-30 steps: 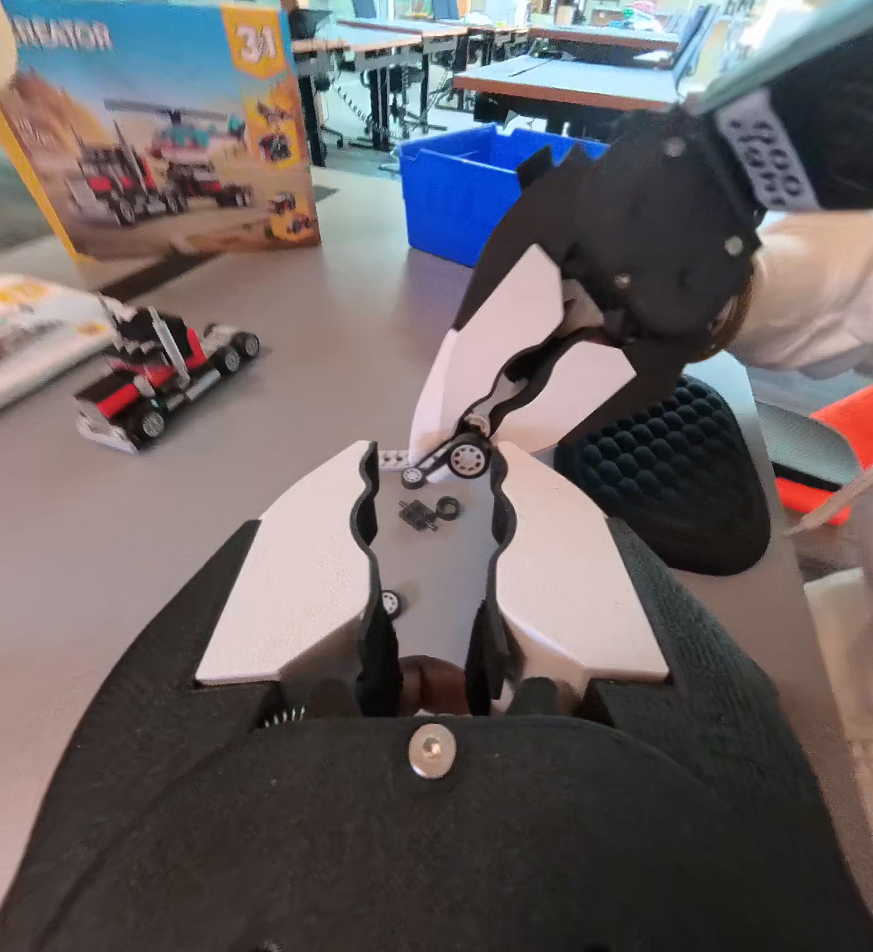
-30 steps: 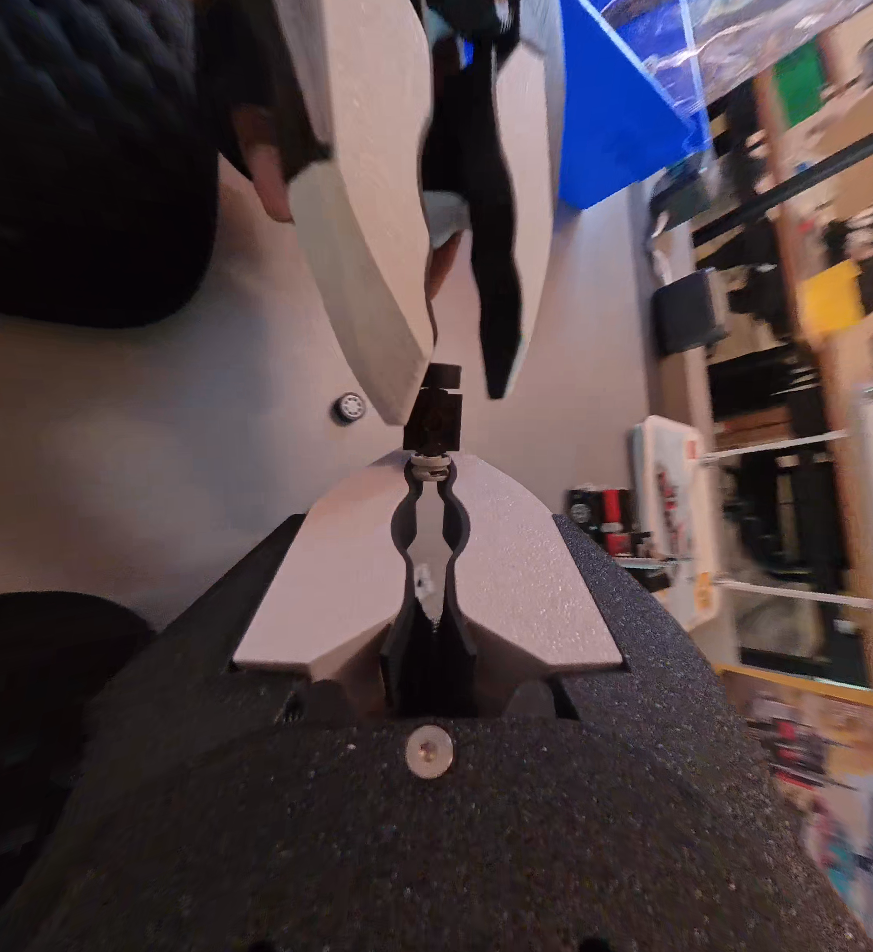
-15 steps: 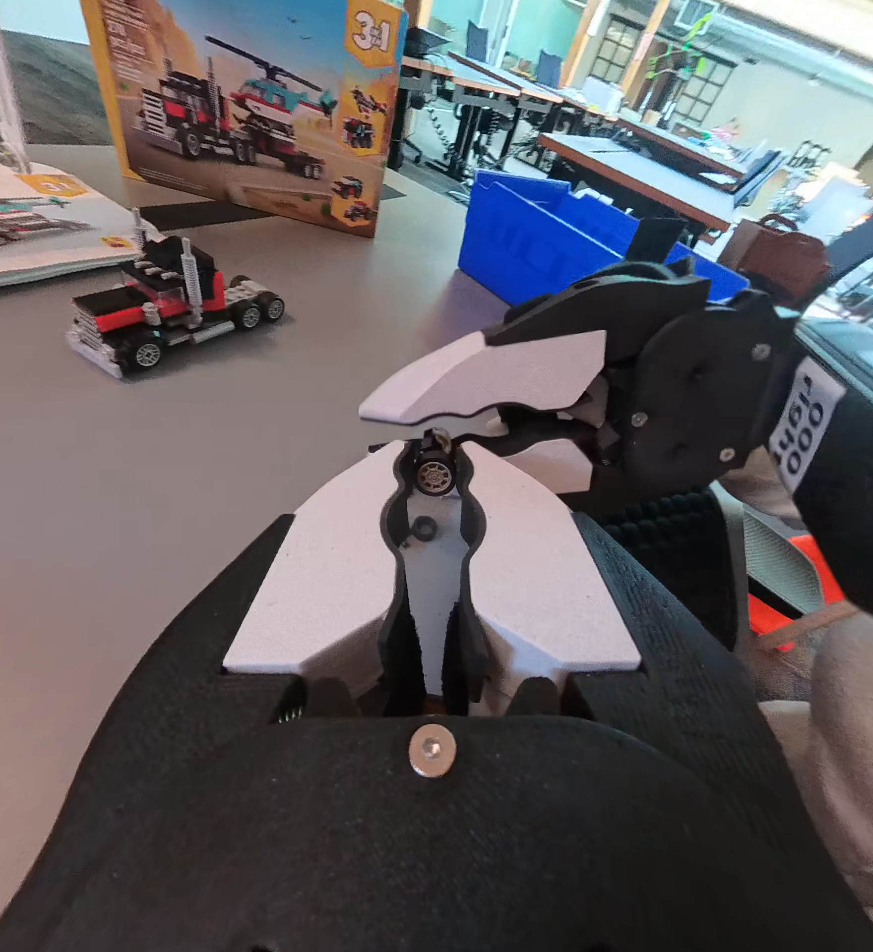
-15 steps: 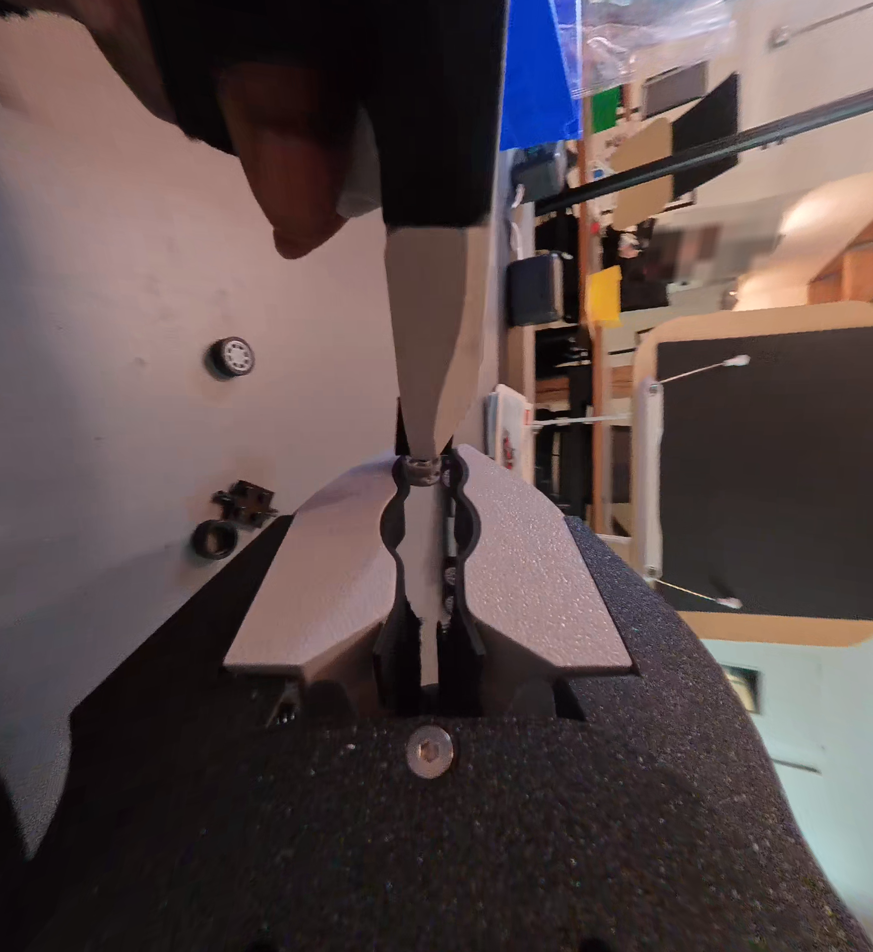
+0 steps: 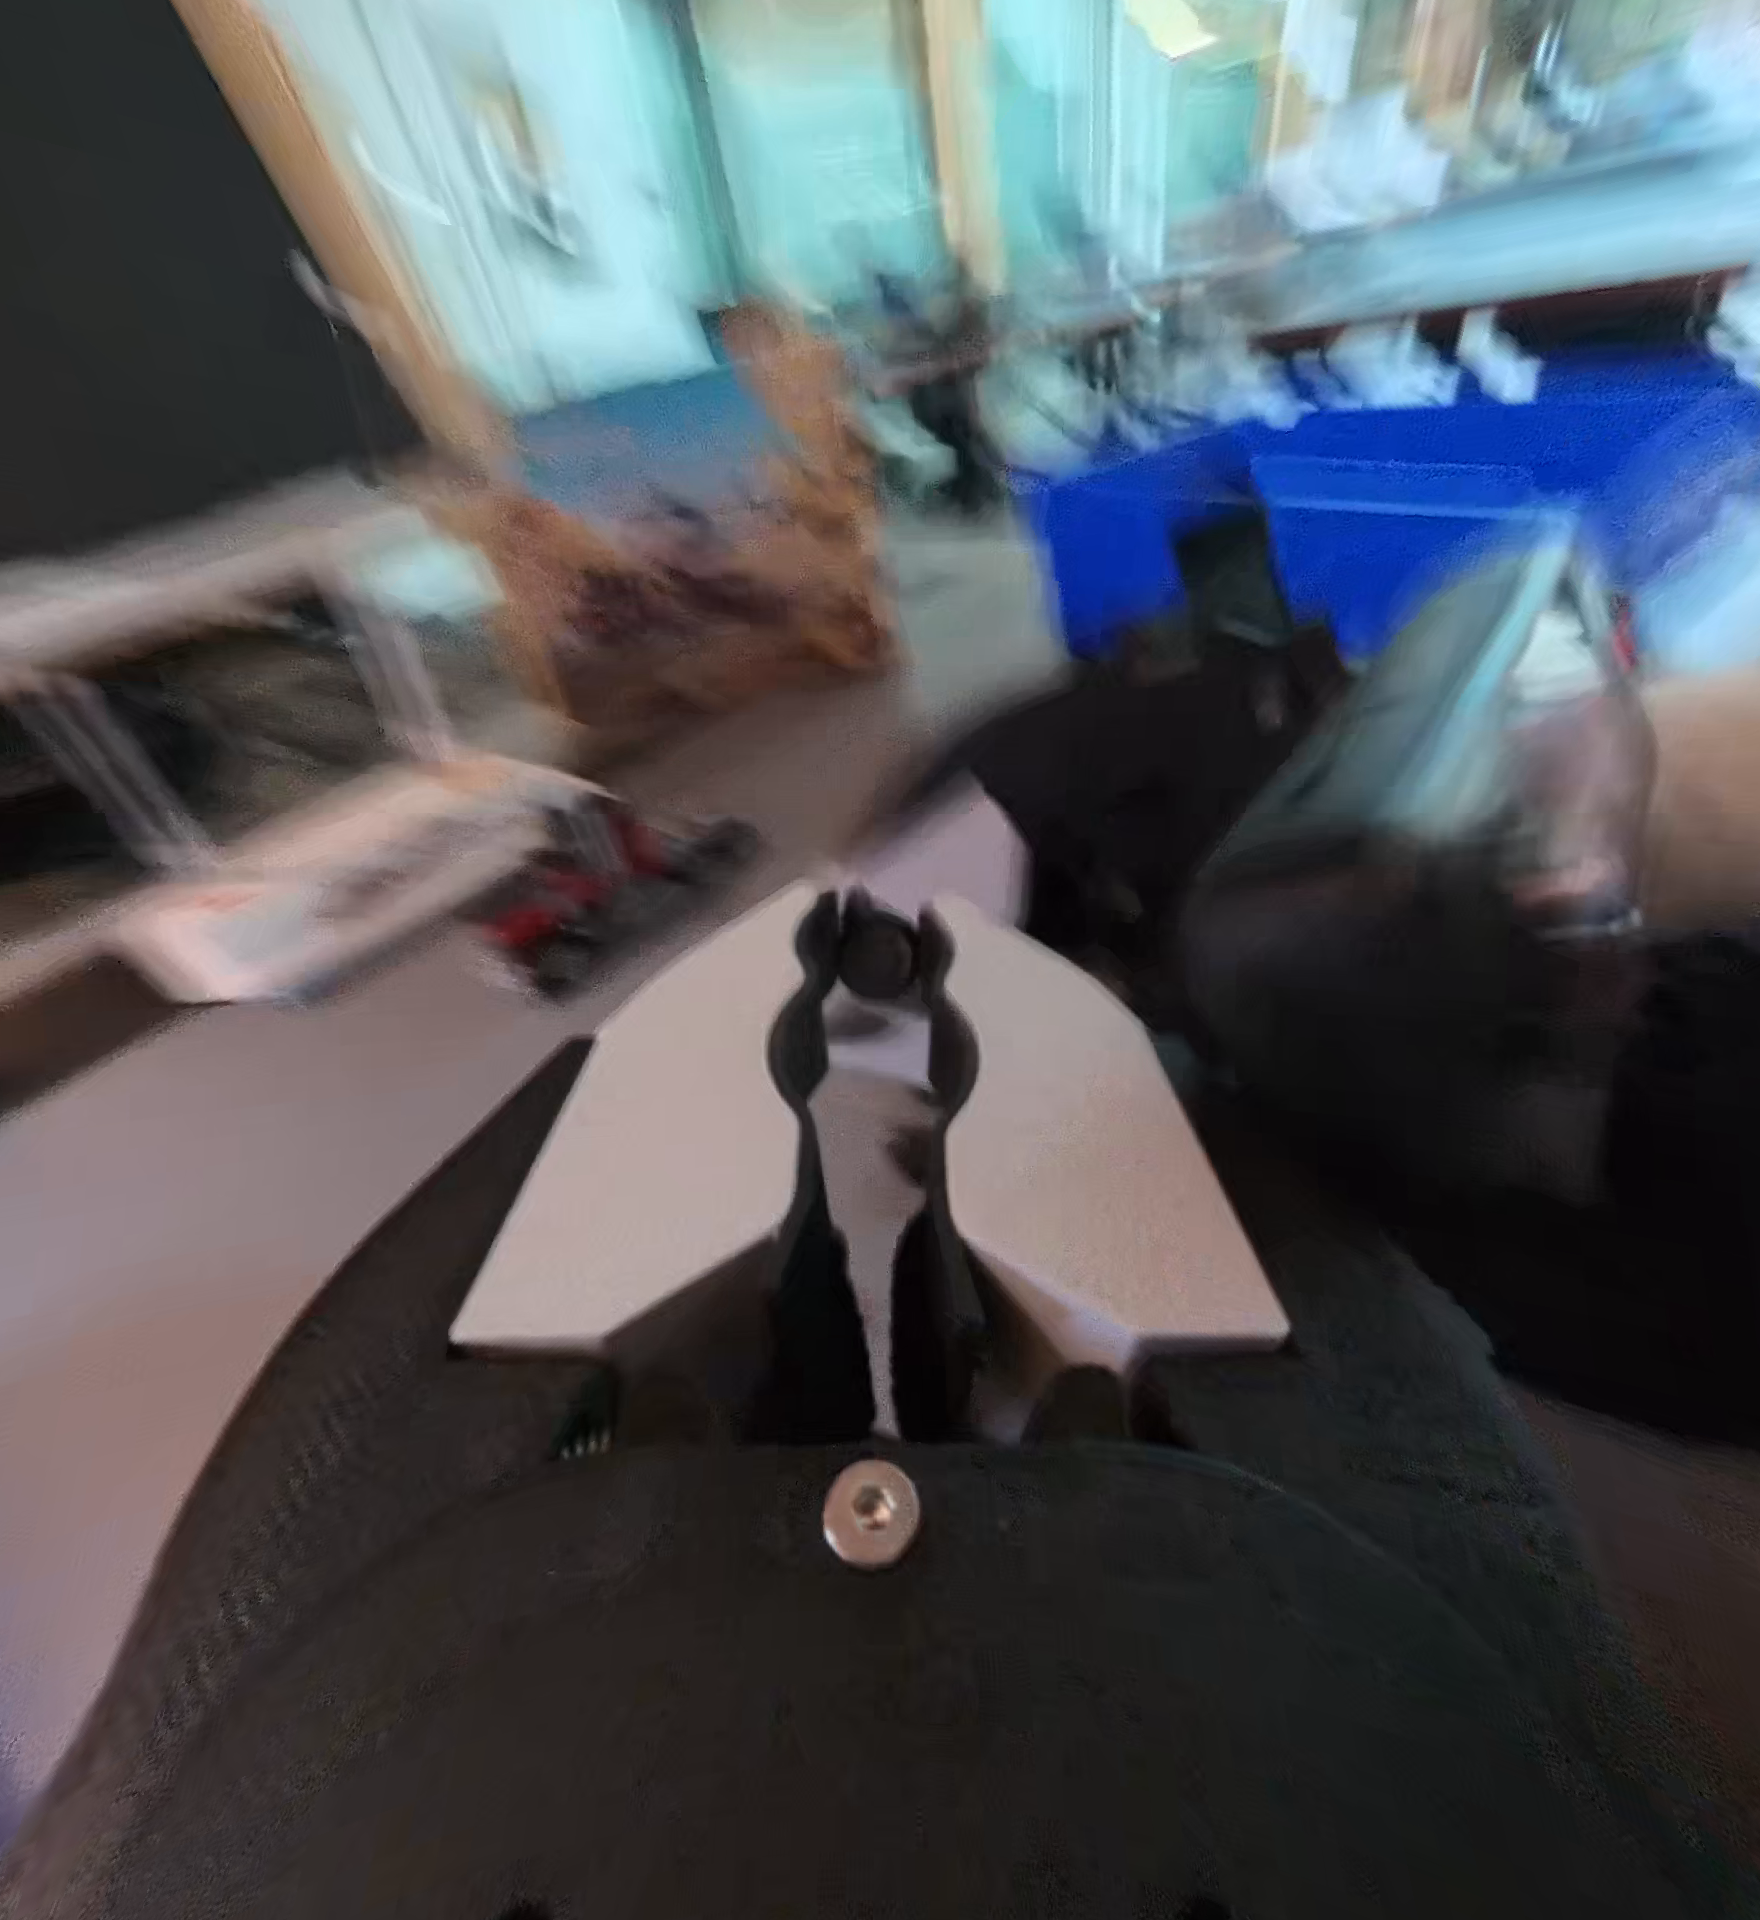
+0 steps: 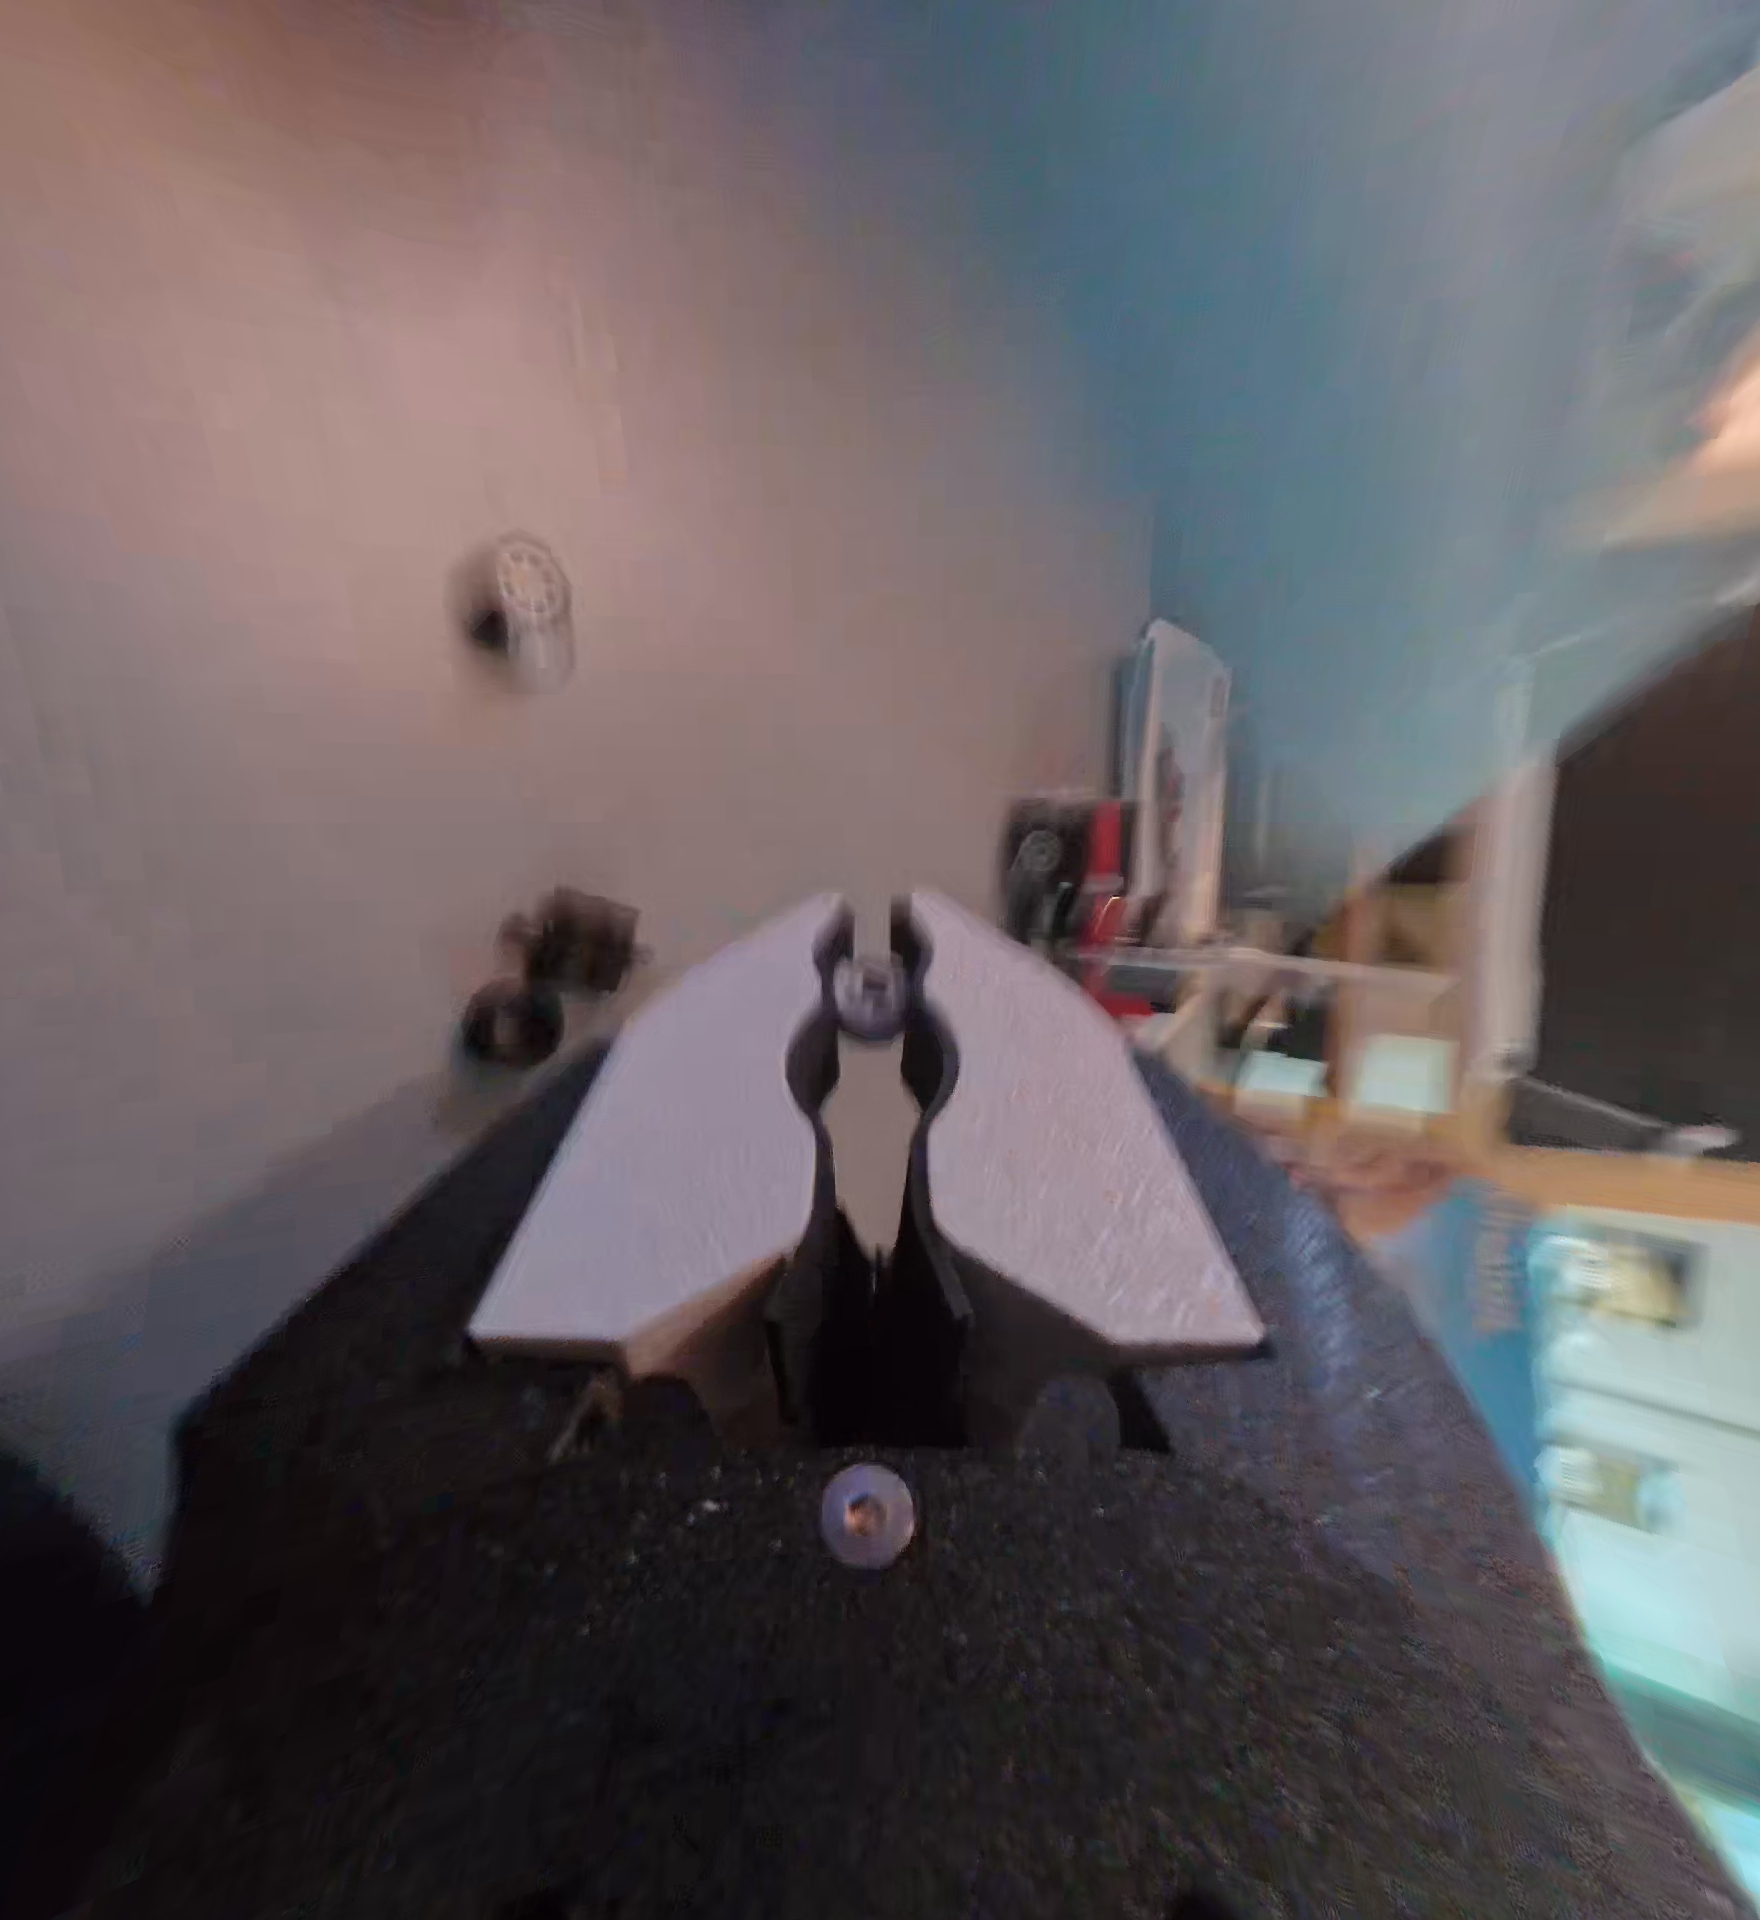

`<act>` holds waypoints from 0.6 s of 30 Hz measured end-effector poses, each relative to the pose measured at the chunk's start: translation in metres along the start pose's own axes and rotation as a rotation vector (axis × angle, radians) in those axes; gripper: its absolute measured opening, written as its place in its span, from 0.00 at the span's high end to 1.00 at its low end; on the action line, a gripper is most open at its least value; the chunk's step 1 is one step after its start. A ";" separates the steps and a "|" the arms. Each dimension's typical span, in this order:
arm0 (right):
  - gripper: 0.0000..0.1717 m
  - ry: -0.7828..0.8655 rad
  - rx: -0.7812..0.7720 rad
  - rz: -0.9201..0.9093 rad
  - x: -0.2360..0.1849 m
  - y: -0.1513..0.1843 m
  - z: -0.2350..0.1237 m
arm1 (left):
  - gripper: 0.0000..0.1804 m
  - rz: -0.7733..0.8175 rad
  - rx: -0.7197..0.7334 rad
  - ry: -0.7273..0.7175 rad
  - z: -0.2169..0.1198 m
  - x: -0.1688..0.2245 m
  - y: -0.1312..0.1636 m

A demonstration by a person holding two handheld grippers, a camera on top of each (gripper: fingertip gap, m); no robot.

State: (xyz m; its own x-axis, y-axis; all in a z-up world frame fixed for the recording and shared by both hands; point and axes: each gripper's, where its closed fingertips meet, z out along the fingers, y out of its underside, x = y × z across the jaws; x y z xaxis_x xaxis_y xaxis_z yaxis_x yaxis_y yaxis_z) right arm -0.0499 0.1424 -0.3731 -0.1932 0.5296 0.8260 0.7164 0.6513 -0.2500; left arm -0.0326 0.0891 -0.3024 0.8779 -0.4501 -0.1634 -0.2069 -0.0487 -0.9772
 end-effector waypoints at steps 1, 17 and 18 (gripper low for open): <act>0.95 -0.063 -0.139 0.062 -0.012 0.043 0.010 | 0.92 0.050 0.099 -0.046 -0.013 -0.008 -0.022; 0.95 -0.196 0.259 0.515 -0.009 0.014 -0.029 | 0.91 -0.443 0.270 0.110 -0.030 -0.049 -0.017; 0.95 -0.233 0.264 0.571 -0.013 0.019 -0.028 | 0.91 -0.471 0.294 0.111 -0.032 -0.053 -0.018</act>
State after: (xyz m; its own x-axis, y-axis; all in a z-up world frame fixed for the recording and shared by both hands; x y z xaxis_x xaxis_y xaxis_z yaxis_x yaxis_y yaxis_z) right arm -0.0153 0.1331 -0.3743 0.0069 0.9147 0.4041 0.5666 0.3294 -0.7553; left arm -0.0896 0.0854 -0.2719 0.7922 -0.5317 0.2995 0.3396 -0.0237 -0.9403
